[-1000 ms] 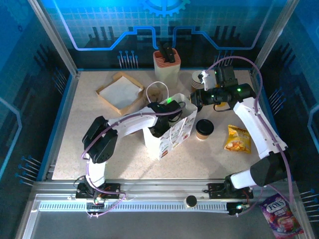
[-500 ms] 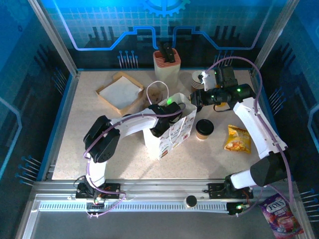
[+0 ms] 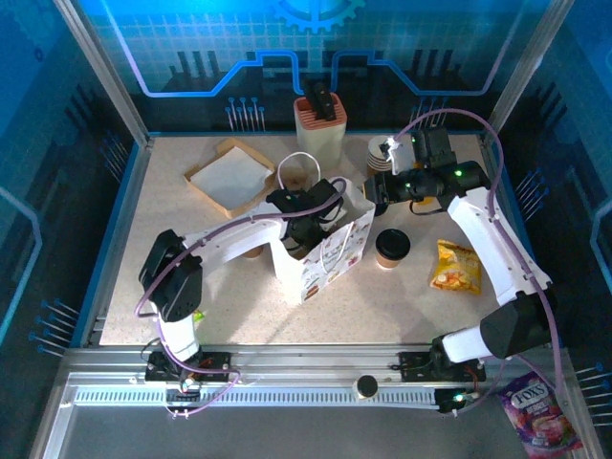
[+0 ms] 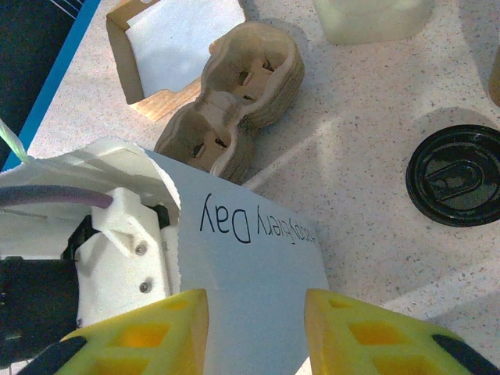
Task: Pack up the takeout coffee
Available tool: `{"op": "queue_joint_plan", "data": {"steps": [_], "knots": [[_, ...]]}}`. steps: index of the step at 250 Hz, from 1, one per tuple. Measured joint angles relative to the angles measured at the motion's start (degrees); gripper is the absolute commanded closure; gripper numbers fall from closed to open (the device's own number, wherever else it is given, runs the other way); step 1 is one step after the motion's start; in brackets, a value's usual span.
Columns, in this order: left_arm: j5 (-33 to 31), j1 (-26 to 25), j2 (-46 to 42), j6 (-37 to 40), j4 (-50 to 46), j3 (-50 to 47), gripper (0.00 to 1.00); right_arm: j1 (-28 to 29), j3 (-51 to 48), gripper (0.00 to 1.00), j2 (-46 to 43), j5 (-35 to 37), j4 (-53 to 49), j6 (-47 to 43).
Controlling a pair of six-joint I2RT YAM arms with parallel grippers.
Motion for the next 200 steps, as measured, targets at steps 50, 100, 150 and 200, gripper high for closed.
{"op": "queue_joint_plan", "data": {"steps": [50, 100, 150, 200], "knots": [[0.42, 0.11, -1.36, -0.46, 0.0, 2.01, 0.3, 0.0, 0.0, 0.6, 0.0, 0.04, 0.0, 0.0], [0.44, 0.26, -2.99, -0.46, -0.02, 5.11, 0.3, 0.0, 0.0, 0.57, 0.0, 0.28, 0.0, 0.0], [0.44, 0.68, -4.31, -0.46, 0.0, 8.85, 0.29, 0.0, 0.0, 0.54, -0.59, 0.39, 0.33, 0.55], [0.39, 0.92, -5.44, -0.37, 0.09, 13.84, 0.29, 0.0, 0.0, 0.51, -2.03, 0.5, 1.73, 1.31]]}}
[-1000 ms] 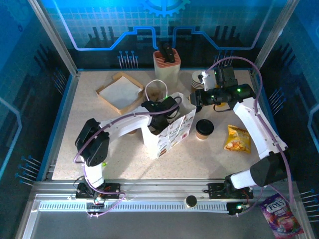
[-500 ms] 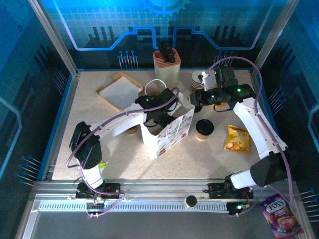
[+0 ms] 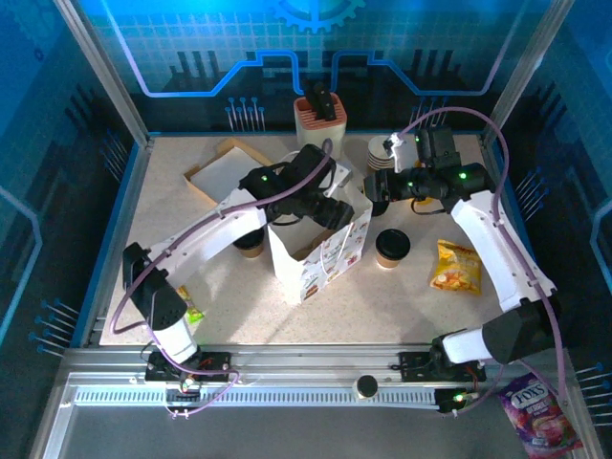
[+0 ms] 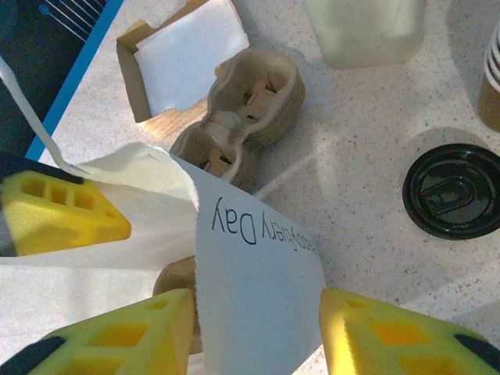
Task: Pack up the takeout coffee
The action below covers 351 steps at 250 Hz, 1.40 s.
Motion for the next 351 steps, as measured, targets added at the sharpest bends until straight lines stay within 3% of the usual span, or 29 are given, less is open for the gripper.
{"op": "queue_joint_plan", "data": {"steps": [55, 107, 156, 197, 242, 296, 351], "knots": [[0.02, 0.09, -4.37, 1.29, 2.27, 2.99, 0.24, 0.0, 0.0, 0.44, -2.86, 1.42, 2.34, 0.66], [0.0, 2.47, -16.52, 2.6, 8.57, -1.79, 0.14, 0.0, 0.13, 0.37, -4.13, 1.46, 3.82, 0.85], [0.0, 12.0, -26.88, -0.46, 11.5, -9.01, 0.13, 0.5, 0.87, 0.27, -4.24, 1.62, 3.91, 0.24], [-0.13, 21.55, -30.99, -3.3, 8.09, -15.37, 0.12, 1.25, 0.92, 0.25, -5.75, 2.47, 4.11, -0.33], [-0.39, 29.49, -30.69, -5.31, 2.29, -23.45, 0.09, 1.25, 0.92, 0.21, -7.3, 2.69, 5.16, -0.5], [-1.07, 29.7, -22.91, -4.83, -3.26, -26.53, 0.02, 1.25, 0.92, 0.18, -6.64, 2.51, 6.88, -1.18], [-1.97, 29.14, -14.64, -3.02, -5.46, -26.51, 0.02, 1.25, 0.92, 0.18, -5.01, 2.51, 7.23, -2.16]]}}
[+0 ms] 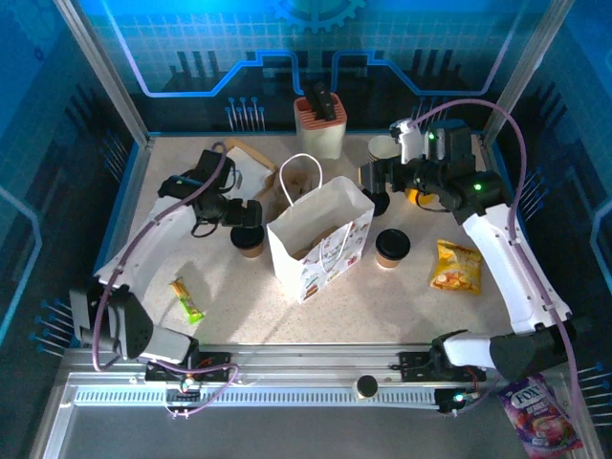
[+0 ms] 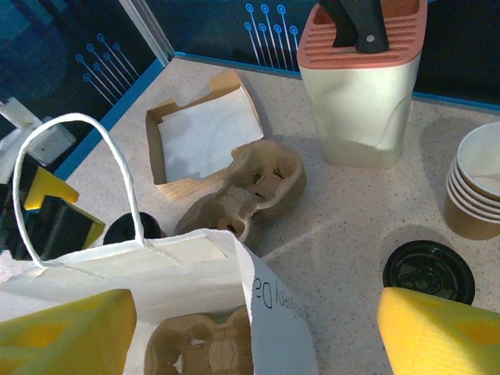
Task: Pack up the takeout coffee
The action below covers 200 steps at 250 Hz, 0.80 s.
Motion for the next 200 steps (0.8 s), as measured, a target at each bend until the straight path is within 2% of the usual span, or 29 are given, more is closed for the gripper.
{"op": "queue_joint_plan", "data": {"steps": [77, 200], "knots": [[-2.45, -2.73, 9.86, 2.99, -3.34, 2.25, 0.04, 0.0, 0.0, 0.18, 0.61, 0.0, 0.02, -0.74], [-3.61, -3.5, 14.25, 4.55, -4.76, 4.31, 0.17, -0.11, -0.11, 0.17, 1.46, -0.02, 0.02, -0.94]]}}
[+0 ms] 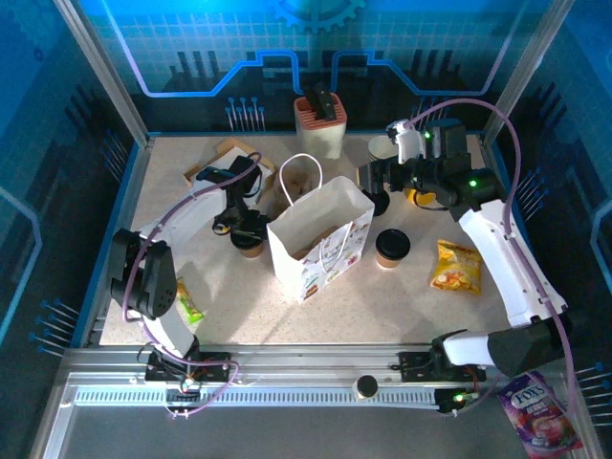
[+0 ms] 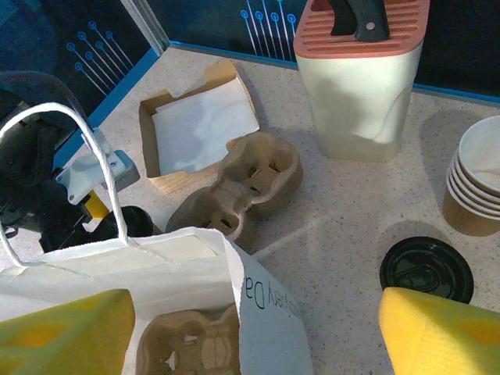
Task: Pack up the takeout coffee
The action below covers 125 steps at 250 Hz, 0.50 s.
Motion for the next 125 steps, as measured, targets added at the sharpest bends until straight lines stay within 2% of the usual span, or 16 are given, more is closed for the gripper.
{"op": "queue_joint_plan", "data": {"steps": [125], "knots": [[-0.04, -0.68, 1.75, 0.13, 0.02, 1.51, 0.21, 0.0, -0.76, 0.17, -0.02, 0.04, 0.0, -0.39]]}}
